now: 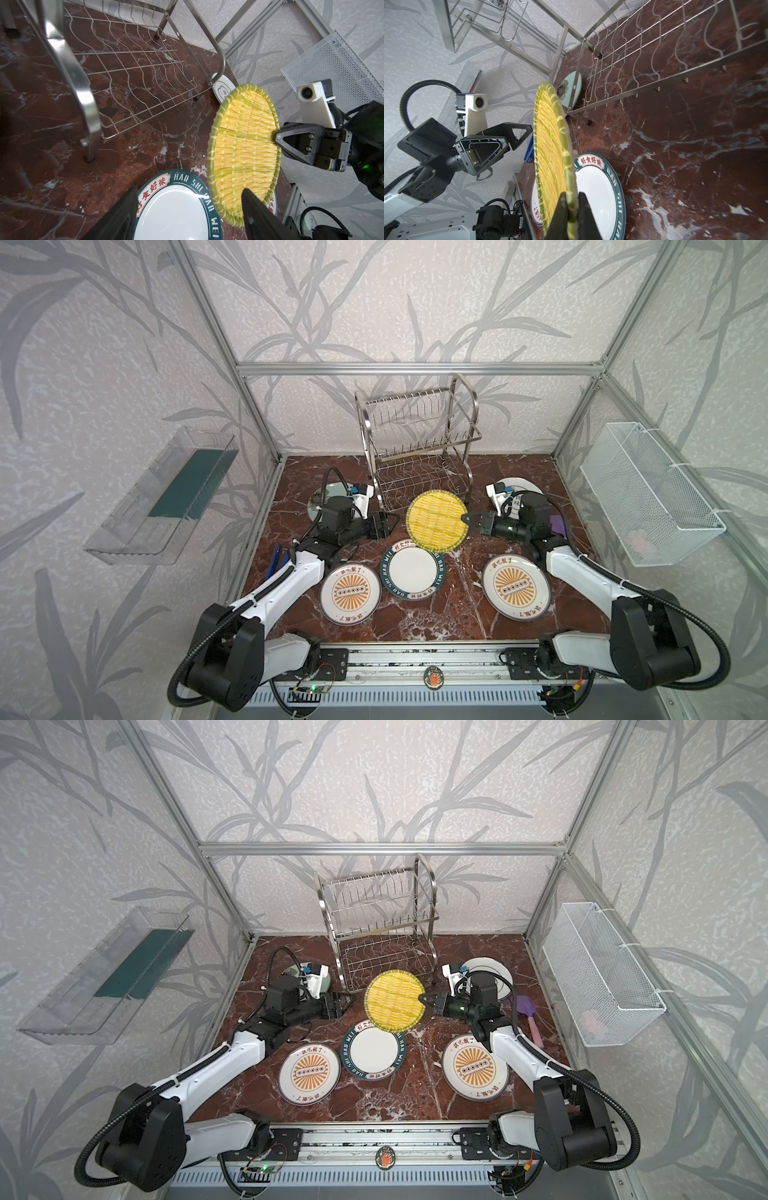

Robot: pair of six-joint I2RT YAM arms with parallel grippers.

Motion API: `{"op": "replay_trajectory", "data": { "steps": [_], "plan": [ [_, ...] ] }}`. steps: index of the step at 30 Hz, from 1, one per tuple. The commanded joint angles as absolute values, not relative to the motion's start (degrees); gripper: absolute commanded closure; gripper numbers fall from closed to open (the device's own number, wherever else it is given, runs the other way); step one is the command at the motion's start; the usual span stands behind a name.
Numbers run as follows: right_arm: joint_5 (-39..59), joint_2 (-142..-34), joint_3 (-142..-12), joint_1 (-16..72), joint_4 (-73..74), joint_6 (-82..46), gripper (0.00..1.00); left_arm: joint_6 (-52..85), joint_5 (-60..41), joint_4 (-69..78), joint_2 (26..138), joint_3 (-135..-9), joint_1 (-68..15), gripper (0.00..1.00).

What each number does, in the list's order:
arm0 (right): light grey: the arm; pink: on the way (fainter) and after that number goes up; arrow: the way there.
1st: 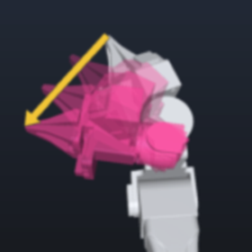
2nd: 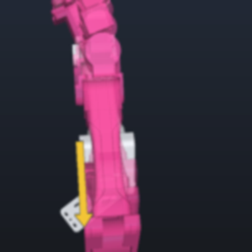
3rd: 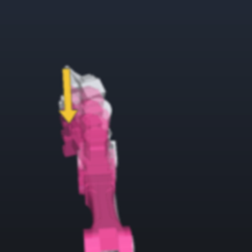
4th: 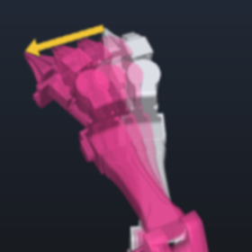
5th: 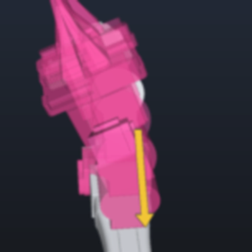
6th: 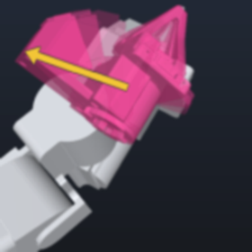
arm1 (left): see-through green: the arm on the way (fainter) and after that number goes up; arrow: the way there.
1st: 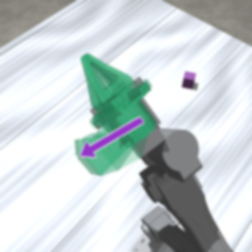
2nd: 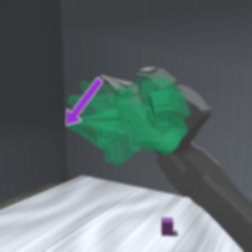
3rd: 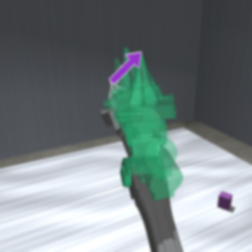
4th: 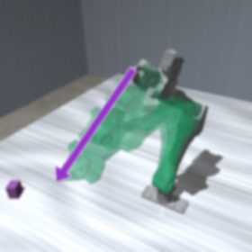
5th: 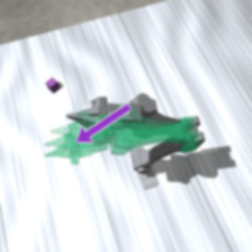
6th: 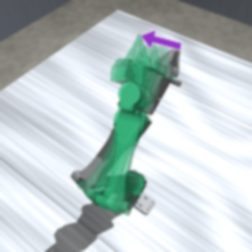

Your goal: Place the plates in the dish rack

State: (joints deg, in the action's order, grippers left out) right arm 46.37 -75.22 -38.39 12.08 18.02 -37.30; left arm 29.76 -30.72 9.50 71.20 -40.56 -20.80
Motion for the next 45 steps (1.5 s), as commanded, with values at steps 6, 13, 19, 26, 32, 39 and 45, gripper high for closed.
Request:
{"op": "replay_trajectory", "data": {
  "steps": [6, 13, 19, 26, 32, 39, 45],
  "plan": [
    [49.00, -76.11, -39.62, 14.06, 28.13, -40.55, 1.00, 30.97, -33.22, 13.05, 74.50, -41.76, -24.05, 0.30],
    [49.39, -77.16, -38.87, 14.58, 31.47, -41.79, 1.00, 29.35, -32.99, 11.21, 73.88, -42.40, -24.18, 0.50],
    [49.98, -78.43, -38.40, 15.28, 36.12, -43.77, 1.00, 29.83, -33.08, 12.60, 72.92, -41.96, -24.23, 0.58],
    [49.85, -80.31, -37.88, 16.41, 40.66, -46.18, 1.00, 30.23, -33.33, 13.70, 72.30, -41.55, -24.31, 0.74],
    [48.49, -81.41, -37.95, 17.49, 41.42, -46.50, 1.00, 30.10, -33.02, 14.53, 71.59, -40.88, -24.30, 0.79],
    [46.70, -81.52, -38.46, 18.54, 39.20, -45.27, 1.00, 31.59, -33.04, 17.13, 71.63, -40.16, -24.30, 0.86],
    [45.32, -80.12, -39.06, 18.88, 35.82, -43.56, 1.00, 32.18, -33.36, 18.16, 72.10, -40.16, -24.27, 0.98]
  ]
}}
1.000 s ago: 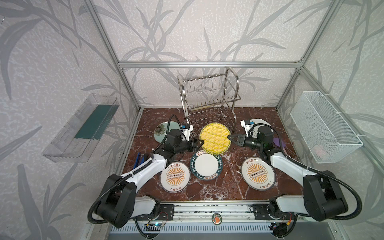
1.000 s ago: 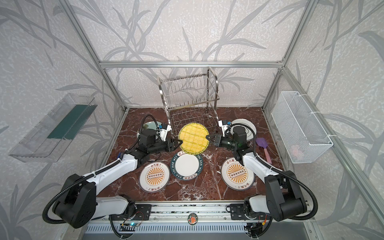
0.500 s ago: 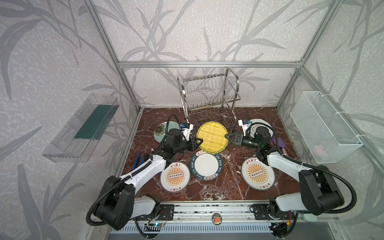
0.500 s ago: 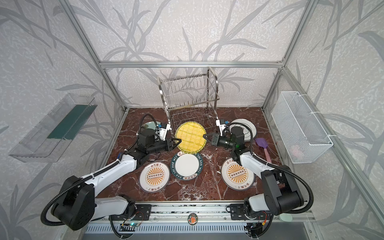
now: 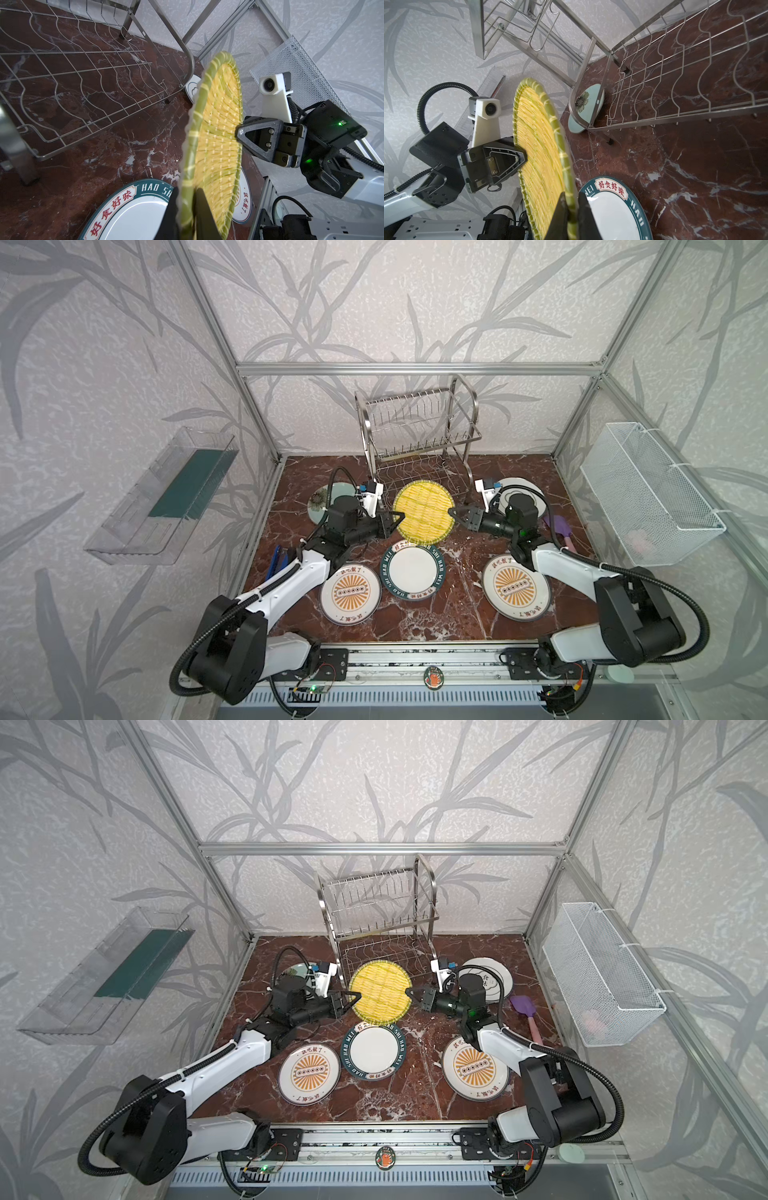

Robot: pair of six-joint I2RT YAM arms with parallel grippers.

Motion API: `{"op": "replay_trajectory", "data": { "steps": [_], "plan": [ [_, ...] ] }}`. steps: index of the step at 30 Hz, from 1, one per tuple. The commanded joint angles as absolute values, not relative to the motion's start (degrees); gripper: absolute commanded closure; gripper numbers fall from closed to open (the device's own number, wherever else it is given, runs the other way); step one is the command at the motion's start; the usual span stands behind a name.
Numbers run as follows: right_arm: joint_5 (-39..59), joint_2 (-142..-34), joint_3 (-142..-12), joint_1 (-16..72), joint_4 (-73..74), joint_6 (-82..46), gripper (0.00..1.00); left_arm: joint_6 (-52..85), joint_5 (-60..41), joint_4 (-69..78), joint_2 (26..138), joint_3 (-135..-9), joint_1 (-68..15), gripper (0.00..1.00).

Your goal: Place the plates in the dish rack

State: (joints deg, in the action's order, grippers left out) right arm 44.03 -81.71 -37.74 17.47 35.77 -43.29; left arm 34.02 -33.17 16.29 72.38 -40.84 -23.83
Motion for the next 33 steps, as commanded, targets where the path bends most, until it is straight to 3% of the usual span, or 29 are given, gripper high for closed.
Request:
{"op": "replay_trajectory", "data": {
  "steps": [1, 10, 15, 26, 33],
  "plan": [
    [45.14, -79.85, -39.14, 18.90, 35.31, -43.29, 0.98, 32.23, -33.52, 18.47, 72.10, -40.16, -24.34, 1.00],
    [44.65, -78.68, -39.58, 19.37, 34.01, -42.86, 0.75, 33.52, -36.28, 21.11, 72.48, -40.12, -24.10, 1.00],
    [44.64, -79.29, -39.84, 19.92, 34.60, -42.95, 0.71, 35.21, -38.65, 23.61, 72.93, -40.30, -24.17, 1.00],
    [45.35, -82.07, -40.60, 21.26, 38.18, -44.65, 0.71, 37.45, -40.00, 27.03, 73.58, -40.31, -24.10, 1.00],
    [45.18, -81.74, -40.67, 21.36, 38.32, -44.82, 0.84, 36.83, -38.56, 25.75, 73.81, -40.32, -24.11, 1.00]
  ]
}}
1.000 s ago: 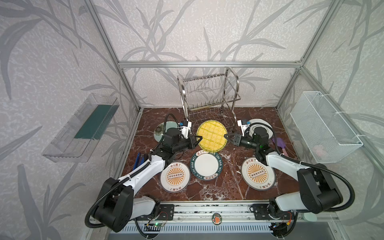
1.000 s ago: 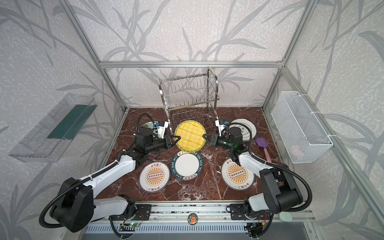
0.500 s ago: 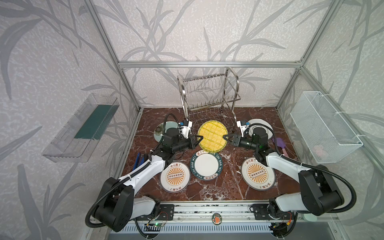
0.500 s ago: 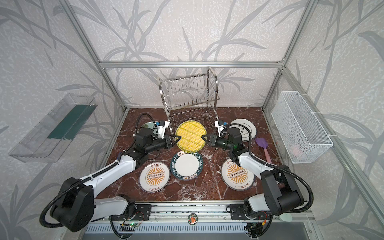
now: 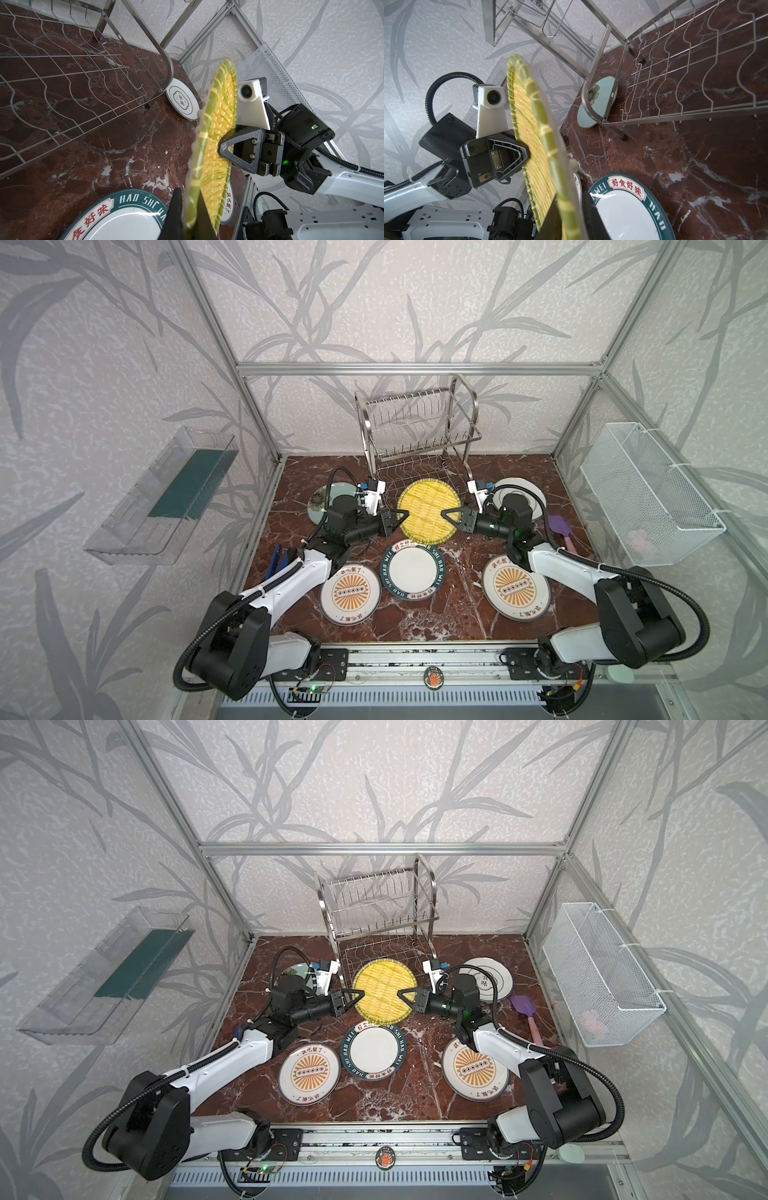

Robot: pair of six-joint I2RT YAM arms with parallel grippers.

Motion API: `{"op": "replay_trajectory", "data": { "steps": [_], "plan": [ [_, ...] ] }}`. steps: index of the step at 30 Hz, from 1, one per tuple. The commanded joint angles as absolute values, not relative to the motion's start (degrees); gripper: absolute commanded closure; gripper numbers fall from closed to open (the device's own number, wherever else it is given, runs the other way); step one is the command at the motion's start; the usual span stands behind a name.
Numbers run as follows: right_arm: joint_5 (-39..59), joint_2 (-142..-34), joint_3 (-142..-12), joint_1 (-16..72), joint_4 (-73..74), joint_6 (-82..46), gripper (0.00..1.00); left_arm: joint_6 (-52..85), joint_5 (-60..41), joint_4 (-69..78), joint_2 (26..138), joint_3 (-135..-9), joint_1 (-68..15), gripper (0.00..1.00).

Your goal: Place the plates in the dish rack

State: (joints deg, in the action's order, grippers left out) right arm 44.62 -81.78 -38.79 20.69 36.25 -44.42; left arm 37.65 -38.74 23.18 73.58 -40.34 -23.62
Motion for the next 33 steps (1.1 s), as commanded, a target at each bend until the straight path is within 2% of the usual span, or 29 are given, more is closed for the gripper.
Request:
{"op": "replay_trajectory", "data": {
  "steps": [1, 5, 7, 11, 14, 23, 29, 33],
  "plan": [
    [45.15, -81.59, -40.68, 21.36, 38.32, -44.91, 0.86, 36.76, -38.51, 25.54, 73.89, -40.33, -24.11, 1.00],
    [45.81, -81.49, -40.92, 21.36, 38.13, -45.09, 0.98, 36.40, -37.87, 24.05, 74.05, -40.58, -24.10, 1.00],
    [45.84, -81.32, -40.99, 21.34, 37.63, -45.11, 1.00, 36.04, -37.22, 23.27, 73.85, -40.67, -24.09, 1.00],
    [45.38, -80.56, -40.94, 21.35, 36.36, -44.63, 1.00, 35.41, -36.50, 21.74, 73.28, -40.71, -24.14, 0.78],
    [44.69, -79.29, -40.78, 21.36, 35.04, -43.72, 1.00, 34.86, -36.01, 20.64, 72.67, -40.69, -24.14, 0.70],
    [42.13, -74.01, -40.70, 21.36, 28.20, -39.75, 1.00, 32.75, -32.93, 16.20, 70.27, -40.64, -24.10, 0.41],
    [39.87, -70.66, -41.39, 21.36, 21.87, -36.98, 1.00, 29.40, -27.73, 7.73, 66.50, -41.95, -24.15, 0.31],
    [38.51, -69.53, -41.62, 21.31, 20.68, -37.00, 1.00, 26.89, -23.37, 1.16, 63.48, -43.28, -24.10, 0.29]
  ]
}}
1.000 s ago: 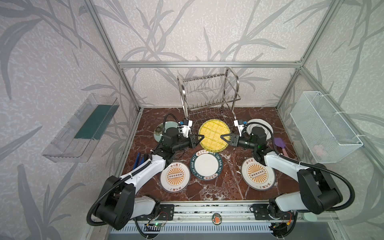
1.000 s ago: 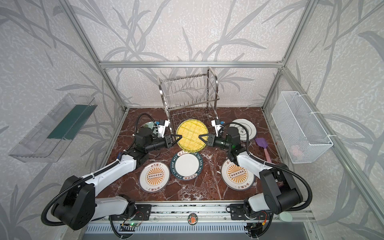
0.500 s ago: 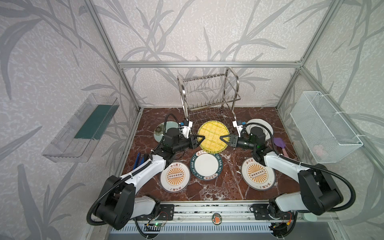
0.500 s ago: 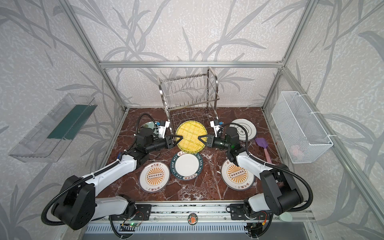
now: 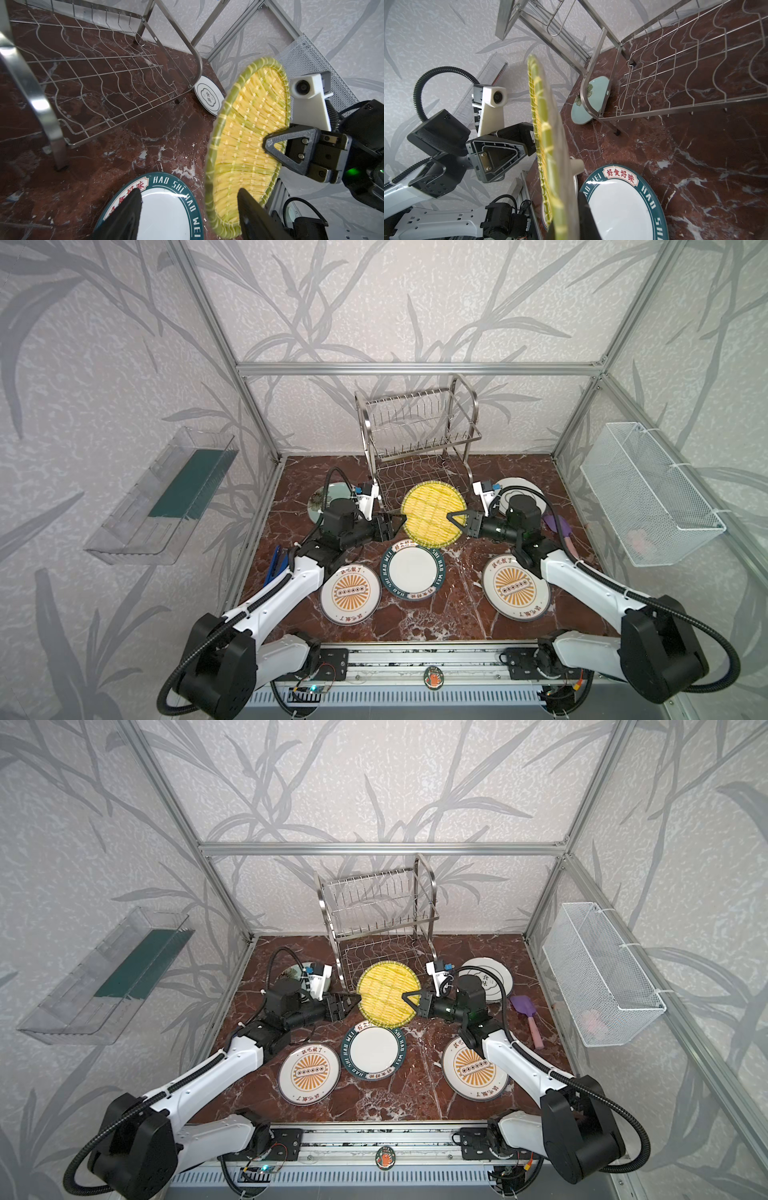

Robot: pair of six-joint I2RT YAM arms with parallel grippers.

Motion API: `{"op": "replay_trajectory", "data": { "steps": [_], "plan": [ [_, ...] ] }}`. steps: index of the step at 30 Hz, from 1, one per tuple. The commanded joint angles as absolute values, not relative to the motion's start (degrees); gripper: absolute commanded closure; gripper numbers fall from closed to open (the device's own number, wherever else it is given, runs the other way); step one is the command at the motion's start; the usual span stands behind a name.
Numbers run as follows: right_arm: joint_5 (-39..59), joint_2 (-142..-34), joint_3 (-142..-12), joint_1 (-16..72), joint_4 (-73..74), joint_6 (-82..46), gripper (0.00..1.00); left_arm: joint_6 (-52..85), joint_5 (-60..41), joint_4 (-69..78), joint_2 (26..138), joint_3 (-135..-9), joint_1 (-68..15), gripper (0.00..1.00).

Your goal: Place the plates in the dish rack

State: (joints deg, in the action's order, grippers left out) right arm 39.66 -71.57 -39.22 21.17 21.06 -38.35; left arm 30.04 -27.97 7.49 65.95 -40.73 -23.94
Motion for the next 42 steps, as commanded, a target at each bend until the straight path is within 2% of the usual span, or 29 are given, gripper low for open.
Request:
{"op": "replay_trajectory", "data": {
  "steps": [1, 11, 19, 29, 35, 42],
  "plan": [
    [38.42, -69.31, -41.84, 21.36, 20.42, -36.99, 1.00, 26.33, -22.32, -0.37, 62.89, -43.61, -24.17, 0.28],
    [34.82, -67.86, -49.34, 21.36, 11.85, -29.26, 1.00, 21.12, -6.91, -16.01, 58.84, -47.92, -24.10, 0.28],
    [29.13, -66.71, -62.44, 21.36, 3.11, -21.25, 1.00, 20.74, -6.31, -15.11, 57.56, -46.67, -24.15, 0.28],
    [21.70, -70.13, -77.46, 20.87, -1.60, -16.08, 1.00, 20.05, 1.26, -16.71, 54.32, -46.03, -24.10, 0.27],
    [16.14, -75.36, -86.96, 20.83, -5.02, -12.42, 1.00, 17.32, 6.22, -23.52, 54.73, -52.49, -24.07, 0.27],
    [11.12, -83.58, -97.95, 20.83, -7.21, -9.70, 1.00, 11.00, 9.06, -35.51, 59.65, -67.87, -24.06, 0.27]
  ]
}}
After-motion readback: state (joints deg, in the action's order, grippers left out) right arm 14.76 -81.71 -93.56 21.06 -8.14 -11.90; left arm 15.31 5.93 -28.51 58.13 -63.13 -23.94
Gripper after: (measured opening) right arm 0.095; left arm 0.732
